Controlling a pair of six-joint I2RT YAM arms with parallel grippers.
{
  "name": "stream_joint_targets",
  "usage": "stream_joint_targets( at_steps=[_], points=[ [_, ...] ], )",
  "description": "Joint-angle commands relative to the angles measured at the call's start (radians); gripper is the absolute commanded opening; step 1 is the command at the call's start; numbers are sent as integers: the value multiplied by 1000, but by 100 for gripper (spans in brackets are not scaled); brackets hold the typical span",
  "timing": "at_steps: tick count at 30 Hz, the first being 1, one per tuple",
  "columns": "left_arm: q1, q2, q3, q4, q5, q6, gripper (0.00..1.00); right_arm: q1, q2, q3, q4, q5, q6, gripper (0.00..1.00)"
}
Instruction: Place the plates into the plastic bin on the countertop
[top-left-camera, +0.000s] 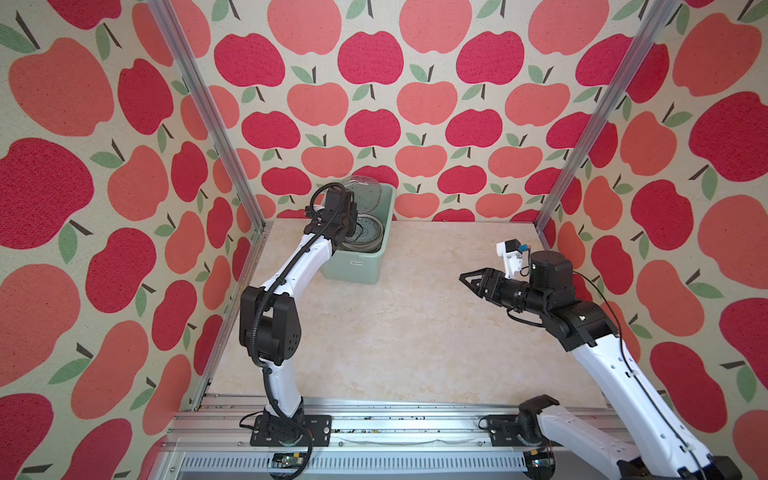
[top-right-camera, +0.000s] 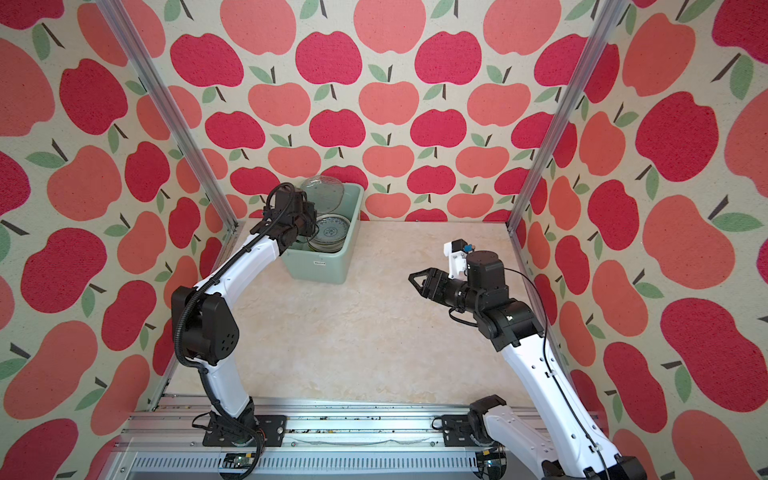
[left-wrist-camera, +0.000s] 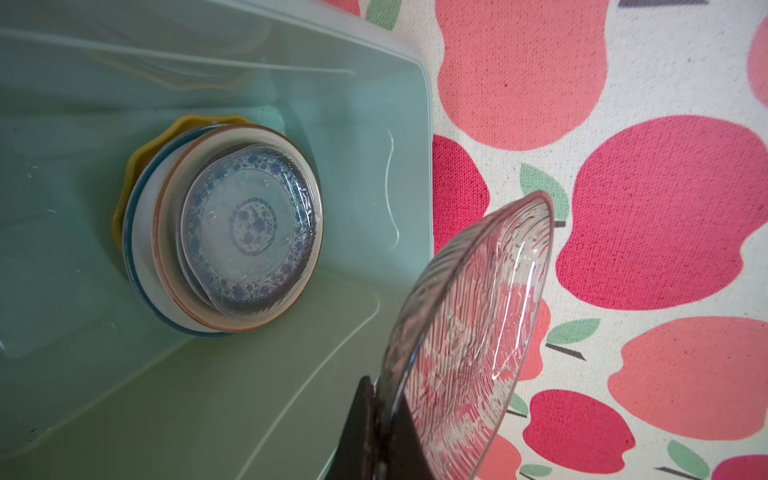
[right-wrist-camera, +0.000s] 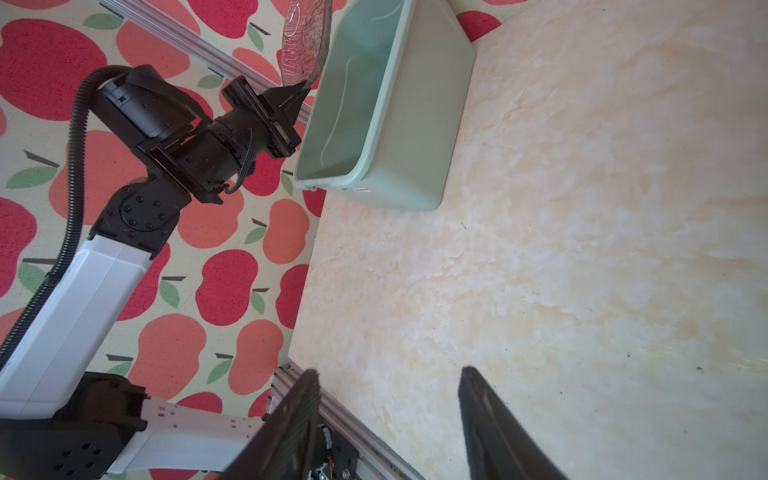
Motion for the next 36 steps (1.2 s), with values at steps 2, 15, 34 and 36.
stream_joint_targets(
  at_steps=[2,15,34,36],
  points=[
    [6,66,98,-76,-78,-37,0,-59,24,17,-18,-72,-25,56],
    [16,260,245,-198,-43,-51,0,-126,108,-7,53,-146,-9,55],
    [18,442,346,-275,19,-76,6,-184,142,-52,93,-195,-5,55],
    [18,449,355,-285,13,-73,9,-186,148,-52,99,-198,-5,55]
  ],
)
